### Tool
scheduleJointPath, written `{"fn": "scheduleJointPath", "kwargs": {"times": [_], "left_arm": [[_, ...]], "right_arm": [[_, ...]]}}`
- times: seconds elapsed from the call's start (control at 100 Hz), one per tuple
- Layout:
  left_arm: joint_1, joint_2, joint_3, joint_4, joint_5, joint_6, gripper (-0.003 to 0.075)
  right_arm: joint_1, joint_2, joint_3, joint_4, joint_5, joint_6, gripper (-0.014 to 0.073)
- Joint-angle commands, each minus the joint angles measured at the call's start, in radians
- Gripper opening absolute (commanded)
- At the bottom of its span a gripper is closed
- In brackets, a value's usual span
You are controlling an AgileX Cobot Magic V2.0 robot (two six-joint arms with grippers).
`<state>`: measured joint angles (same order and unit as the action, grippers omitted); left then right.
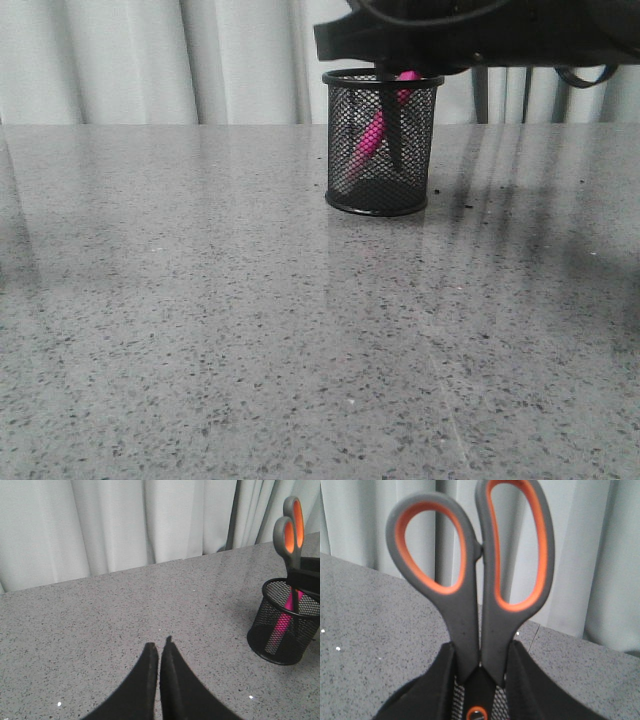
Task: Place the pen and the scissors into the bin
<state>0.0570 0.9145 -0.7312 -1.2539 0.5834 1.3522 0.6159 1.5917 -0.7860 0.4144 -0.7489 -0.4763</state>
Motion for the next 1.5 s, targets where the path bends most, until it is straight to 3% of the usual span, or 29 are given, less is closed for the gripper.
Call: {"fn": "scheduleJointPath", "kwargs": {"times": [0.0,0.42,0.54,0.73,0.94,1.12,1.19,1.29,1.42,1.49], "left_arm": [[0.004,-0.011,-0.024,-0.052,-0.012,-0.005,-0.0019],[0.004,-0.011,-0.024,-0.052,-0.012,-0.005,-0.0019],[0.004,-0.011,-0.024,-0.052,-0.012,-0.005,-0.0019],[0.004,-0.011,-0.024,-0.052,-0.012,-0.005,-0.0019],[0.004,-0.011,-0.024,-0.052,-0.012,-0.005,-0.0019],[0.004,-0.011,-0.024,-0.052,-0.014,-0.005,-0.0019],[0.004,-0.011,-0.024,-0.052,-0.018,-0.005,-0.0019],[0.004,-0.011,-0.024,-0.048,-0.022,-0.002,-0.0019],[0.004,-0.011,-0.024,-0.027,-0.028,0.009,-0.0019],[0.008,-0.011,-0.024,-0.022,-0.032,0.010,-0.0019]], "right_arm": [[-0.002,-0.036,-0.008,-0.020,-0.100,-0.001,-0.0070],[-0.002,-0.036,0.033,-0.020,-0.094,-0.001,-0.0055],[-0.002,-0.036,0.033,-0.020,-0.094,-0.001,0.0057],[-0.002,-0.036,0.033,-0.020,-0.096,-0.001,0.0325],[-0.002,-0.071,0.033,-0.020,-0.130,-0.001,0.0347],[-0.002,-0.169,0.033,-0.020,-0.135,-0.001,0.0342],[-0.004,-0.222,0.033,-0.013,-0.137,-0.010,0.0302],[-0.008,-0.301,0.033,0.042,-0.131,-0.114,0.0186],[-0.008,-0.390,0.033,0.205,-0.131,-0.313,-0.0067],[-0.016,-0.442,0.035,0.298,-0.121,-0.380,-0.0076]]}}
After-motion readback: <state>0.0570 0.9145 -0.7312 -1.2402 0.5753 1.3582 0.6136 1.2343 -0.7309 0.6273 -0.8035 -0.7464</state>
